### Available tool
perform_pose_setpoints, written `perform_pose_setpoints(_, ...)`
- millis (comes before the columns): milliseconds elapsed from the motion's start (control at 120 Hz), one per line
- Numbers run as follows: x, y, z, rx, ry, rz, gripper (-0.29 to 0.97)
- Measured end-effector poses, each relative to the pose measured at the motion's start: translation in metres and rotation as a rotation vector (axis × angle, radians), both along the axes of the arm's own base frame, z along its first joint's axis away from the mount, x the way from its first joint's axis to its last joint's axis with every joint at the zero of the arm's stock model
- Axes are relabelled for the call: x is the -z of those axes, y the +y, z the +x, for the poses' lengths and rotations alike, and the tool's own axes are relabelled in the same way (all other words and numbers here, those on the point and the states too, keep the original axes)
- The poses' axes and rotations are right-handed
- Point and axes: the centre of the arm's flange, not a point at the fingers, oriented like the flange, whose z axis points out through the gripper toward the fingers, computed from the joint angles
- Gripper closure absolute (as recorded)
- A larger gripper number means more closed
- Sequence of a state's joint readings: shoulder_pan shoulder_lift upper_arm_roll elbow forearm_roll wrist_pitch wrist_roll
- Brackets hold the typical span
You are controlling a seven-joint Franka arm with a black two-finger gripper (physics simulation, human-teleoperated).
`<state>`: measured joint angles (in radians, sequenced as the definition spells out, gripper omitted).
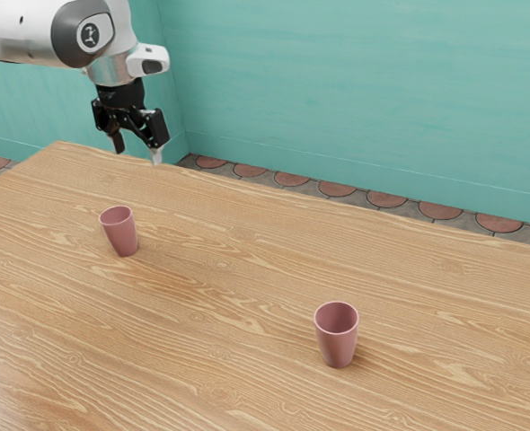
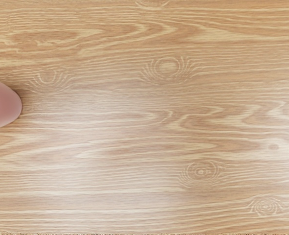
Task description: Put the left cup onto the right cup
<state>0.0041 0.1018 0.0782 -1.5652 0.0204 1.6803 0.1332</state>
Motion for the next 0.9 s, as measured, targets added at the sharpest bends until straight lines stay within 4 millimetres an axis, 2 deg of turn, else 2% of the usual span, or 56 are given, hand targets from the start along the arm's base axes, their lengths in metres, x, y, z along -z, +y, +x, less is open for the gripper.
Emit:
perform_pose_setpoints(133,-0.001,0.000,0.000,0.000,0.002,0.000,0.00)
perform_pose_setpoints(200,-0.003,0.000,0.006,0.003,-0.006,0.006,0.00)
perform_pose_setpoints(458,0.016,-0.001,0.068,0.012,0.006,0.037,0.00)
perform_pose_setpoints(633,0.033,-0.002,0.087,0.012,0.040,0.039,0.00)
perform_pose_setpoints(767,0.053,0.006,0.091,-0.001,0.079,0.035,0.00)
perform_pose_setpoints(900,0.096,0.011,0.096,-0.006,0.138,0.037,0.00)
